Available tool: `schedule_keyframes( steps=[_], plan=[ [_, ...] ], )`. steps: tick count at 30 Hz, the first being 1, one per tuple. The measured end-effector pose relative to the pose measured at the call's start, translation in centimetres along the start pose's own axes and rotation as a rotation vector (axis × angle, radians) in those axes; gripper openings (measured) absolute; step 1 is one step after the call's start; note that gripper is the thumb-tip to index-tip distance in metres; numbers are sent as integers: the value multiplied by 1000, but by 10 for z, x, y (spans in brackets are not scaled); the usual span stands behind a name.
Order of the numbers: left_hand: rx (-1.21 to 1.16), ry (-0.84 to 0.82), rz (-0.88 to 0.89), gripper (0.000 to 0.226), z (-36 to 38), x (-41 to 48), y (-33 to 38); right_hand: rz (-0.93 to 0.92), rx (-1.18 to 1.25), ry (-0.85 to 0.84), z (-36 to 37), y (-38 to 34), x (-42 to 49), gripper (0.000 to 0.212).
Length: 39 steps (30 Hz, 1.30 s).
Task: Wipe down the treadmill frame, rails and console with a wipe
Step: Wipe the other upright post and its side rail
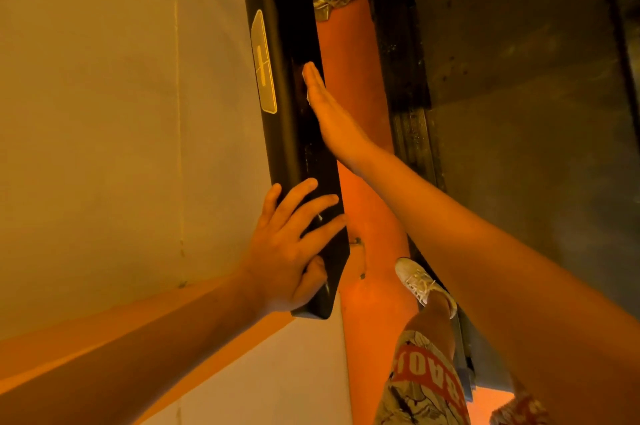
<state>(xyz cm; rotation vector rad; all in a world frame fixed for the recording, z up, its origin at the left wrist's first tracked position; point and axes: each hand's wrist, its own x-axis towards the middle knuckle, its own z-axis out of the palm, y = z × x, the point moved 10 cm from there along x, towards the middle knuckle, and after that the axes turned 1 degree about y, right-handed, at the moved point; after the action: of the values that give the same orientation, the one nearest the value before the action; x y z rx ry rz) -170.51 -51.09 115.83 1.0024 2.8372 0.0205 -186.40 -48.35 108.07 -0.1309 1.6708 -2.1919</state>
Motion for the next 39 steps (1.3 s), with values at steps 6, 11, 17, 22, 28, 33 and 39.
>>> schedule_keyframes(
  steps=[6, 11, 17, 22, 28, 33, 39],
  plan=[
    [9, -15, -7, 51, 3, -1, -1, -24, -25, 36, -4, 10, 27, 53],
    [25, -28, -5, 52, 3, -1, -1, 30, -20, 50, -3, 10, 19, 54],
    [19, -29, -4, 51, 4, -1, -1, -135, 28, 1, 10, -13, 10, 59],
    [17, -27, -11, 53, 4, -1, -2, 12, 33, 42, -2, 14, 8, 57],
    [-11, 7, -6, 51, 5, -2, -2, -114, 87, 11, 17, -9, -7, 61],
    [-4, -13, -16, 52, 6, -3, -2, -56, 34, 41, 4, 29, 0, 65],
    [-26, -5, -11, 53, 6, -4, -4, 12, 69, 68, 1, 18, 12, 57]
  ],
)
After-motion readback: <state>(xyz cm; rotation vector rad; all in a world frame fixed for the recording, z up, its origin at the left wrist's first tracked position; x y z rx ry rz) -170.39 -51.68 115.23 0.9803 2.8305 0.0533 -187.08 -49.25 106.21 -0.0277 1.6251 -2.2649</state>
